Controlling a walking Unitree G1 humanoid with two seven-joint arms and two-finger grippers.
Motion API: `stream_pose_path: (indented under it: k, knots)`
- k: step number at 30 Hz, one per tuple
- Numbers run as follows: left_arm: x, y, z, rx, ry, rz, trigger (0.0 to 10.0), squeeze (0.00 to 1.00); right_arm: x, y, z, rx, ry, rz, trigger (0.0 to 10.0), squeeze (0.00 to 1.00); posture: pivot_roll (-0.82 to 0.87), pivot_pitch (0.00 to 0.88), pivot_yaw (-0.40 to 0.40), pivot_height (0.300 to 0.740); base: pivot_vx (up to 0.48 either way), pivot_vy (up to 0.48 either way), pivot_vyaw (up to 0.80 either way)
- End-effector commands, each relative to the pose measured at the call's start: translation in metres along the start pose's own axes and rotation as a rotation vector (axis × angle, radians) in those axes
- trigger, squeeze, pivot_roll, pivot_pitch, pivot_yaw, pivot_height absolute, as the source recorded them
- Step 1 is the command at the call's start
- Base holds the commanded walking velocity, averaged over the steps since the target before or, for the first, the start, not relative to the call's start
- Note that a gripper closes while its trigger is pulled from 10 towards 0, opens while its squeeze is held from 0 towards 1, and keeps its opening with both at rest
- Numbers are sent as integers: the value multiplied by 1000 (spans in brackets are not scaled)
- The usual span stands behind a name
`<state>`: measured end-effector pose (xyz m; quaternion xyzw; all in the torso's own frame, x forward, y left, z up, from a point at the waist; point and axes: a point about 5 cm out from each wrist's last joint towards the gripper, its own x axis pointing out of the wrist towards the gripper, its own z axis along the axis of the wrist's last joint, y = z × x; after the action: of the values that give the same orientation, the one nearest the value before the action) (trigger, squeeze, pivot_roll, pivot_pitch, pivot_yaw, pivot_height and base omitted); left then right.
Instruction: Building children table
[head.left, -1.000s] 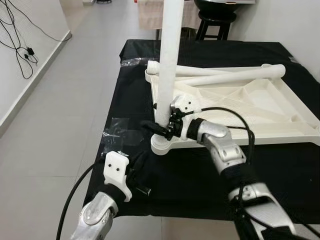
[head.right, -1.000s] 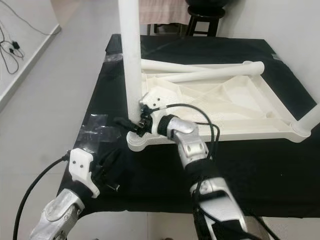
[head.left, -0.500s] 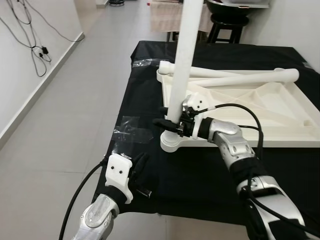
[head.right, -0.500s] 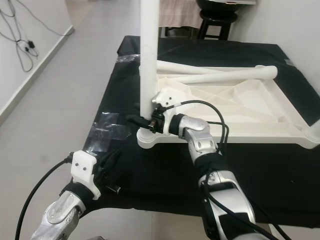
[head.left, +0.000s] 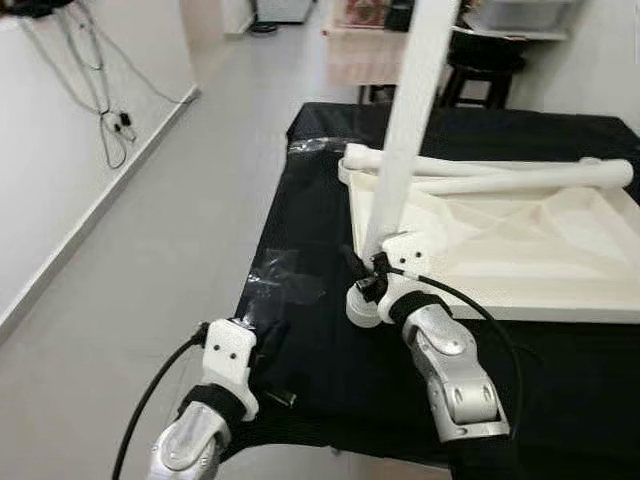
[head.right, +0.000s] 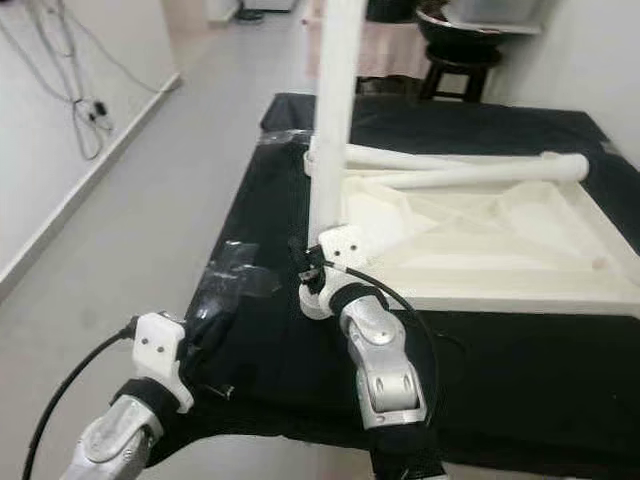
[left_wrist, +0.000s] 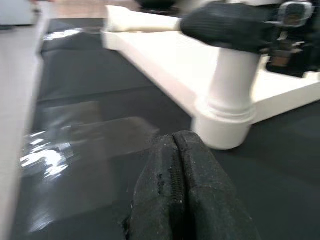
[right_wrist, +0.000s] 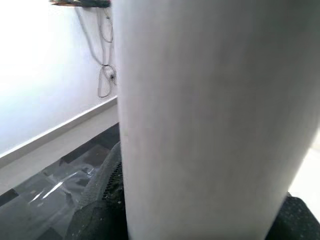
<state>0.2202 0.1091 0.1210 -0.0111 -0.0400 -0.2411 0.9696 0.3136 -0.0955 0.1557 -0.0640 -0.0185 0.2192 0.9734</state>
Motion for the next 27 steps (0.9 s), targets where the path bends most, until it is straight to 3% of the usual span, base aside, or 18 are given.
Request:
stream_pose_path:
  k: [1,2,3,8,9,11,12,14,17,20,21,23,24,27]
  knots:
    - [-1,1,-2,-6,16,-3,10000,0,0,-3,-35,-9,174,7,10000,671,58,127,10,740,0,0,0]
    - [-1,1,-2,-6,16,-3,10000,0,0,-3,-35,-9,174,7,10000,671,58,127,10,740,0,0,0]
    - [0,1,-2,-3,15,2,10000,0,9,-3,-25,26,113,56,10000,1000,66,125,6,740,0,0,0]
    - [0,2,-2,-3,15,3,10000,0,25,-1,10,96,-44,230,10000,996,62,122,8,740,0,0,0]
    - [1,3,-2,-5,15,3,10000,0,26,0,18,93,-71,294,10000,0,61,121,7,740,0,0,0]
    - [1,3,-3,-6,14,3,10000,0,27,0,22,88,-85,333,10000,0,61,121,7,740,0,0,0]
    - [2,2,-2,-9,14,0,10000,0,24,3,29,40,-89,468,10000,0,67,117,3,740,0,0,0]
    - [2,2,-2,-9,14,0,10000,0,24,3,29,40,-89,468,10000,0,67,117,3,740,0,0,0]
    - [3,0,-3,-11,13,-1,10000,0,24,3,25,-46,-44,634,10000,0,73,112,-3,740,0,0,0]
    - [3,-1,-3,-12,12,-1,10000,0,30,-1,23,-62,-23,691,10000,0,74,111,-3,740,0,0,0]
    - [4,-1,-3,-12,12,-1,10000,0,33,-3,25,-53,-26,715,7569,0,74,111,-3,740,0,0,0]
    - [4,-2,-3,-12,12,-1,10000,0,35,-4,26,-45,-29,729,7569,0,75,106,-5,740,0,0,0]
    - [4,-2,-4,-13,12,-2,10000,0,37,-6,28,-35,-34,757,0,0,73,104,-5,740,0,0,0]
    - [5,-3,-4,-18,12,-3,10000,0,39,-13,31,-39,-29,812,0,0,70,101,-4,740,0,0,0]
